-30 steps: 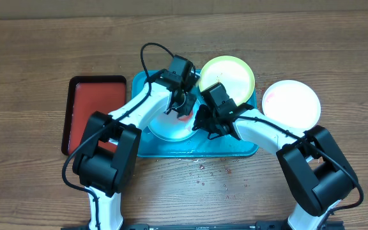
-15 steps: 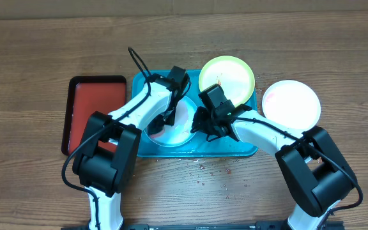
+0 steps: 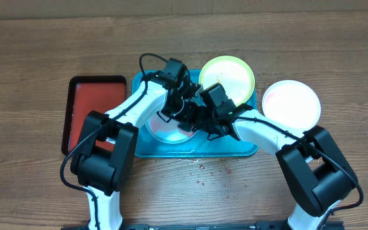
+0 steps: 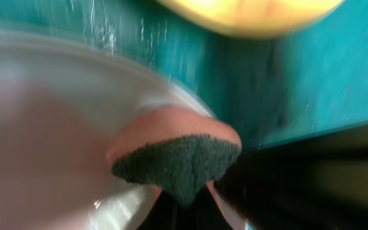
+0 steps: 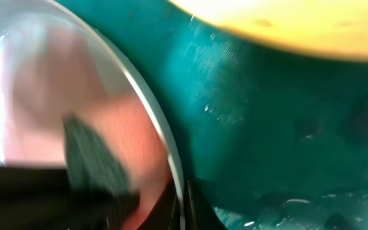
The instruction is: Clean dirty plates on tray and stack at the side
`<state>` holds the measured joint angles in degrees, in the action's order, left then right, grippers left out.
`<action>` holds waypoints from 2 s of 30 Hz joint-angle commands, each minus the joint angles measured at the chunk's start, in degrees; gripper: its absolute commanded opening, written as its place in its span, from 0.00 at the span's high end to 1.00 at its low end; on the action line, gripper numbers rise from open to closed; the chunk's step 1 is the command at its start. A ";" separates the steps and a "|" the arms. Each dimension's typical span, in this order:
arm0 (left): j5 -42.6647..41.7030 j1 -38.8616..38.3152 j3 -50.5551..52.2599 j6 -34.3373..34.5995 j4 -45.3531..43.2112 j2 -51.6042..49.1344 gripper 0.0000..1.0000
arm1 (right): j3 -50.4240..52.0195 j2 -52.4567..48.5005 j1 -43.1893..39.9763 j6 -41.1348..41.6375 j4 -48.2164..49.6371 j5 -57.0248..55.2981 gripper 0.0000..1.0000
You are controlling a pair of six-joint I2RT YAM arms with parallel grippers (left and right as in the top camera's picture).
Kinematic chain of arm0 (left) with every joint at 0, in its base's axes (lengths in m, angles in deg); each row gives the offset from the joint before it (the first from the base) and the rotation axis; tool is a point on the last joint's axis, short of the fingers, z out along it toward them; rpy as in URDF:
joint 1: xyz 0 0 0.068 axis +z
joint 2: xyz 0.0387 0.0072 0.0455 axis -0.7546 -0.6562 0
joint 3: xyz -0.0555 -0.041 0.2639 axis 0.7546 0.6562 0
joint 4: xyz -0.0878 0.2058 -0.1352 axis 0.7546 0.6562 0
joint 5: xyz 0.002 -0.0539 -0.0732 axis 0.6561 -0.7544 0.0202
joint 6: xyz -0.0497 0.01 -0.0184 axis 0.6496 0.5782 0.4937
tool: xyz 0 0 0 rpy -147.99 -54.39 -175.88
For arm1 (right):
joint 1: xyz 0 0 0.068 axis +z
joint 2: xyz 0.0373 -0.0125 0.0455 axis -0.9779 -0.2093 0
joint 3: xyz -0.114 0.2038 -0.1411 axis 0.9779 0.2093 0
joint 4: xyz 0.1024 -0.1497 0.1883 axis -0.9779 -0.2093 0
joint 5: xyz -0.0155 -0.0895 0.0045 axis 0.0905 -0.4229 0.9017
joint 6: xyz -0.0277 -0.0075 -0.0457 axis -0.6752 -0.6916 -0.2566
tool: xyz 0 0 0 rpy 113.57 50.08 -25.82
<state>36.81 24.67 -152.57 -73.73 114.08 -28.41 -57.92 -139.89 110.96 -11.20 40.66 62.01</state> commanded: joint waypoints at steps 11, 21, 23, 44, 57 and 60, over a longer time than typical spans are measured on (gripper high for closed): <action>51.25 -0.22 0.17 25.77 -5.16 -0.68 0.96 | -1.03 -0.70 0.33 0.15 0.33 0.28 0.96; 55.91 1.77 -6.82 29.31 11.21 -0.63 0.96 | -1.03 -0.70 0.33 0.15 0.44 0.26 0.96; 54.47 2.21 -11.58 29.40 17.11 -0.66 0.96 | -1.03 -0.70 0.33 0.15 0.52 0.26 0.96; 29.64 6.38 -27.89 24.44 33.14 -0.66 0.96 | -12.41 2.62 3.15 -13.09 -22.08 -7.63 0.96; 26.51 6.40 -22.49 25.53 27.52 -0.66 0.96 | -17.22 13.55 16.63 -12.68 -37.05 -46.80 0.96; 26.53 6.40 -22.49 25.51 27.30 -0.66 0.96 | -17.22 15.63 18.75 -12.72 -37.73 -53.07 0.96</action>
<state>64.38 31.08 -175.34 -48.22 141.64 -29.39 -73.24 -128.30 127.61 -23.94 3.33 22.95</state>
